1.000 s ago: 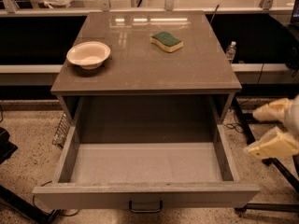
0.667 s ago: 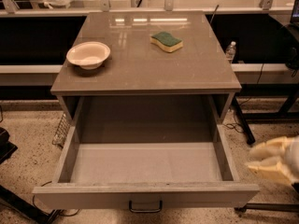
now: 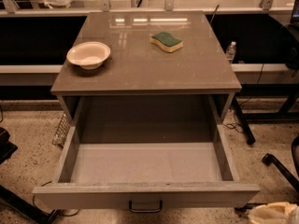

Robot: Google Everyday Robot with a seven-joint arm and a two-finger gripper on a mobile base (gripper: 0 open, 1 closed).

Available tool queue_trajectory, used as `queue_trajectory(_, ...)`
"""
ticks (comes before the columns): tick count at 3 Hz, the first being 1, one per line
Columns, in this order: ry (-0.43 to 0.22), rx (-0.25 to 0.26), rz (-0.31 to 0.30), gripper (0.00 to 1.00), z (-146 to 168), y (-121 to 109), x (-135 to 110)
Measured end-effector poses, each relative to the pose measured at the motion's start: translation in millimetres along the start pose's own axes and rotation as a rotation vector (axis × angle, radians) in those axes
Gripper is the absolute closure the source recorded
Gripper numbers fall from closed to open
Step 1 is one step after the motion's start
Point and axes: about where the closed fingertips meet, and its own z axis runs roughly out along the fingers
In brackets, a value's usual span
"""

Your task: Close top drawer

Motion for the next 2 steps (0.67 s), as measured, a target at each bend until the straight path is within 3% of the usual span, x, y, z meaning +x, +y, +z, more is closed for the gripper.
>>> queue_trajectory(1,-0.042,-0.053,0.014,1.0,28.7,27.2,1.1)
queue_trajectory(2,-0.051,-0.067,0.014,1.0,35.0,33.1,-1.7)
